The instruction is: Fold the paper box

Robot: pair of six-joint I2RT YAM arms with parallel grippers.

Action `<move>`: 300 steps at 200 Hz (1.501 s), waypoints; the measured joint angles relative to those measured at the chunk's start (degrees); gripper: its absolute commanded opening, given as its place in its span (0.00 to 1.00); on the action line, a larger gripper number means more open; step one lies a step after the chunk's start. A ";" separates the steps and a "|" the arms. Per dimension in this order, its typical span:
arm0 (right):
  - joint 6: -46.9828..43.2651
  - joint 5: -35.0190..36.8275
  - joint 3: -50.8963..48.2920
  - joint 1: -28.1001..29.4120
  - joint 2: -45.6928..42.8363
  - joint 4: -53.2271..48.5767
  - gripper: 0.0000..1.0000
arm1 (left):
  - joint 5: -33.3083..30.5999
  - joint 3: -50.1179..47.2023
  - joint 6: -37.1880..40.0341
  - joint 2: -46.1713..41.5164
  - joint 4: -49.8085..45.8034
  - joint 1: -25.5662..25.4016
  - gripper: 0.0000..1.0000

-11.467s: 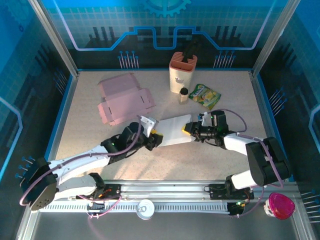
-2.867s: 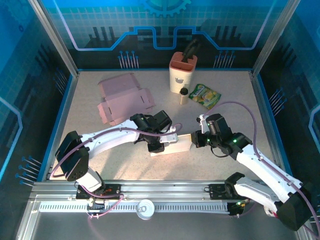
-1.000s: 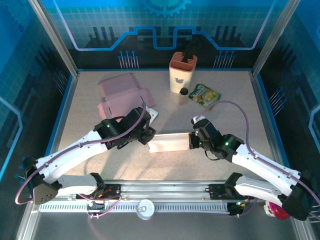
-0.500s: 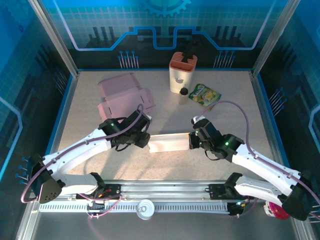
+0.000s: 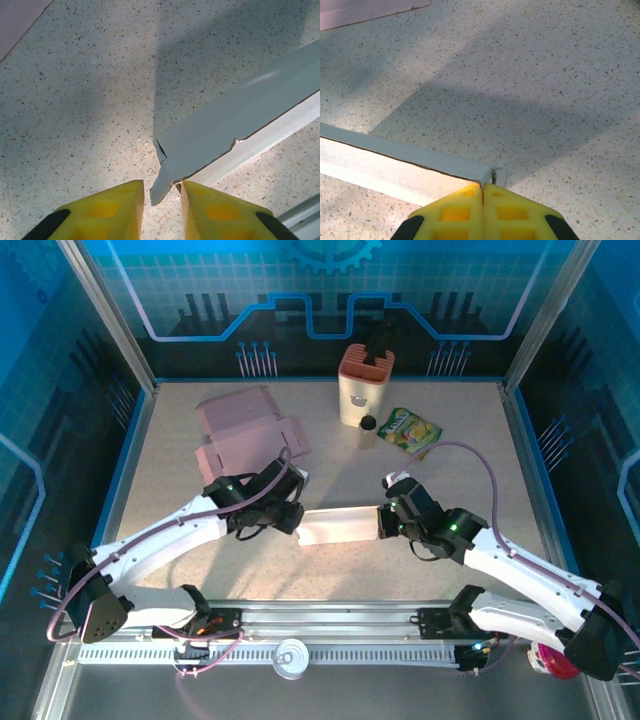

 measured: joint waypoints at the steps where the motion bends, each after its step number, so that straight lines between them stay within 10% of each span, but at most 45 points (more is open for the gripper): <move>1: 0.00 0.00 0.00 0.00 0.02 0.00 0.00 | 0.00 0.00 0.00 0.02 0.02 0.00 0.24; 300: 0.02 0.04 0.02 0.00 0.00 0.00 0.00 | 0.26 0.87 -9.07 2.95 1.29 0.24 0.00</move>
